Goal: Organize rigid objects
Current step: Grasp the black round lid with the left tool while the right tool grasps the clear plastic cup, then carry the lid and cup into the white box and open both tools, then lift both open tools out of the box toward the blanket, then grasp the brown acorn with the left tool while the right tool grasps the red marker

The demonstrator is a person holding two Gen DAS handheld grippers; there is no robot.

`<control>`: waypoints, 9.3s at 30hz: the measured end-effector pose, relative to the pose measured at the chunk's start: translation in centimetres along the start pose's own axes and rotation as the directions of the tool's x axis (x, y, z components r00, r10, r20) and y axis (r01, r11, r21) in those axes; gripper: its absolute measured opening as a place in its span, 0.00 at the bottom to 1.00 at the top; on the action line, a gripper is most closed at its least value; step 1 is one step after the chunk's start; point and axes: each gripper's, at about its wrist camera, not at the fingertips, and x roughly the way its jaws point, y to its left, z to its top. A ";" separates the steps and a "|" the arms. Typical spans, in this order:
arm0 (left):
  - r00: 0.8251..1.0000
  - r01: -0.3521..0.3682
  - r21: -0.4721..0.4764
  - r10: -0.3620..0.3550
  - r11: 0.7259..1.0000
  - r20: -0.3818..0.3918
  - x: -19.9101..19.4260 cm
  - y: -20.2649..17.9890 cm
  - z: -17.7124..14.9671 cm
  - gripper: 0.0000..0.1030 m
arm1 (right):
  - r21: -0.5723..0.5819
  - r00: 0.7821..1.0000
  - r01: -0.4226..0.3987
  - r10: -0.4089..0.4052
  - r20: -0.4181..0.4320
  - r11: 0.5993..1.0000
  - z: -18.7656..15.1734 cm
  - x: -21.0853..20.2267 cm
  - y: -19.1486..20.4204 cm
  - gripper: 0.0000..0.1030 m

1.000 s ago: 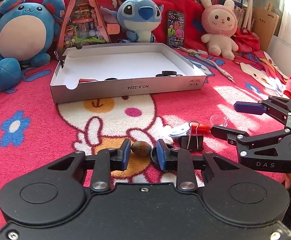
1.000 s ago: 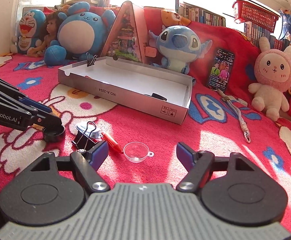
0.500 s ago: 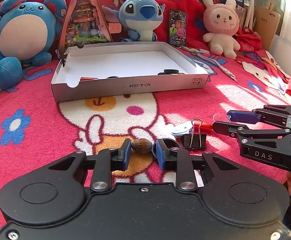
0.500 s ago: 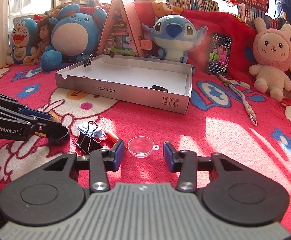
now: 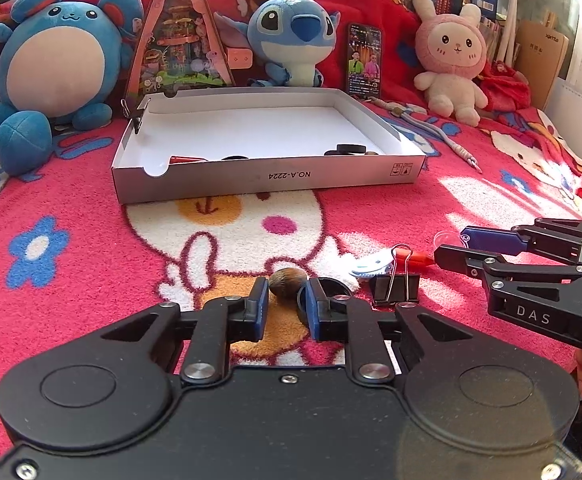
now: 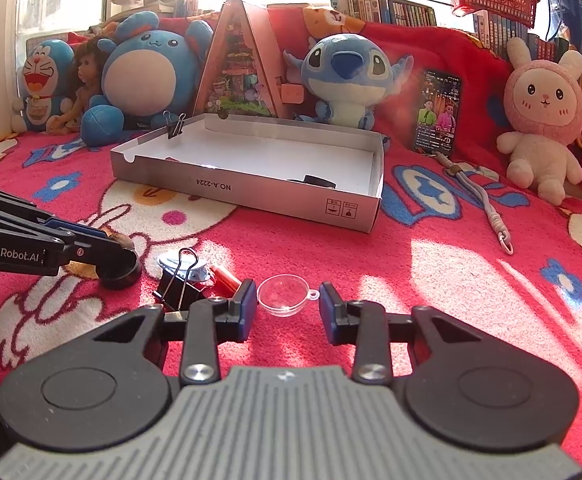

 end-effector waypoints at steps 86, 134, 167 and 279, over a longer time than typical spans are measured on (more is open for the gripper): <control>0.999 -0.022 0.041 0.020 0.999 0.037 0.6 -2.0 0.0 0.30 | -0.012 0.995 0.099 -0.098 0.014 0.995 -0.3 0.6 0.6 0.54; 0.985 -0.169 -0.202 0.157 0.965 -0.072 12.8 8.9 13.6 0.30 | 0.358 0.977 0.093 -0.016 -0.213 0.929 12.4 15.4 -6.6 0.39; 0.987 -0.161 -0.146 0.163 0.976 -0.001 9.5 7.3 12.2 0.51 | 0.197 0.991 0.060 -0.035 -0.128 0.979 11.6 12.5 -4.4 0.62; 0.998 -0.031 -0.024 0.033 0.999 0.057 1.1 2.4 3.9 0.18 | 0.051 0.999 0.036 -0.034 -0.033 0.998 2.7 1.6 0.4 0.13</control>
